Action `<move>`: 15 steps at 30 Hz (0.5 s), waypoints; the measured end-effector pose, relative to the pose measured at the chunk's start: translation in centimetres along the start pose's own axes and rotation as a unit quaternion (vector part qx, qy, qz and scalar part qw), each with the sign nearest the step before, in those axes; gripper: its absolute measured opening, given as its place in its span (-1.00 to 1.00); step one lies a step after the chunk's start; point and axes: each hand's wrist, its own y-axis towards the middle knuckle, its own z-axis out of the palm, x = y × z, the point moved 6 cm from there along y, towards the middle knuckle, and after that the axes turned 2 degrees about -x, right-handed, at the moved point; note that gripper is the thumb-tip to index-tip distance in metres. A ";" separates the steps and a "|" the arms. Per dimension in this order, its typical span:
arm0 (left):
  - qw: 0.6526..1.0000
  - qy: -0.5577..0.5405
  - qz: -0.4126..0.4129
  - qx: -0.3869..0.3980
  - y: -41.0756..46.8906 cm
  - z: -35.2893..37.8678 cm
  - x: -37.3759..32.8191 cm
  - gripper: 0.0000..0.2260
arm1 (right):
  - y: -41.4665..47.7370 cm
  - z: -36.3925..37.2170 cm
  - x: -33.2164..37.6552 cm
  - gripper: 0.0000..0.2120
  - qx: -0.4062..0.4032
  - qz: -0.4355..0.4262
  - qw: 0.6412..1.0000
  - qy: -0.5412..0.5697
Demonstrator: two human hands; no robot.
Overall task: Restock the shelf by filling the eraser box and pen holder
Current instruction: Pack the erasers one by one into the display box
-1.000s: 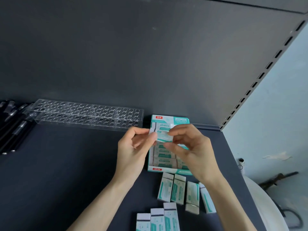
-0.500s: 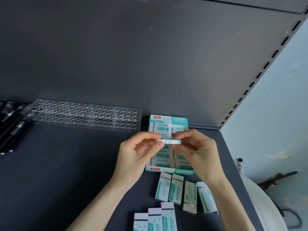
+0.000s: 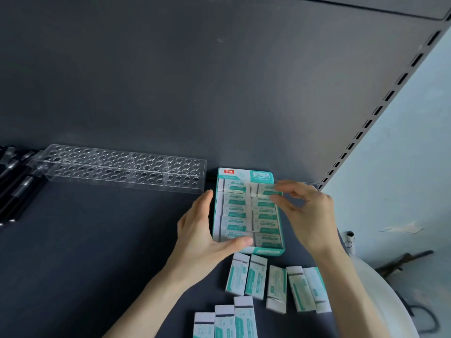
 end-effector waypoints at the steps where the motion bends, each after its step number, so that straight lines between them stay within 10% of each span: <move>1: 0.999 0.005 0.034 0.007 0.0 0.1 -0.5 -0.14 | 0.3 0.1 -0.1 -0.85 -0.003 -0.008 1.000 -0.026; 4: 0.996 0.012 0.081 0.018 0.2 0.1 -1.0 -0.38 | 0.9 1.2 -0.3 -0.83 0.010 -0.026 0.996 -0.083; 15: 0.999 0.013 0.047 -0.007 0.7 0.2 0.4 -0.03 | 1.6 2.7 -0.3 -0.88 0.022 -0.064 0.984 -0.164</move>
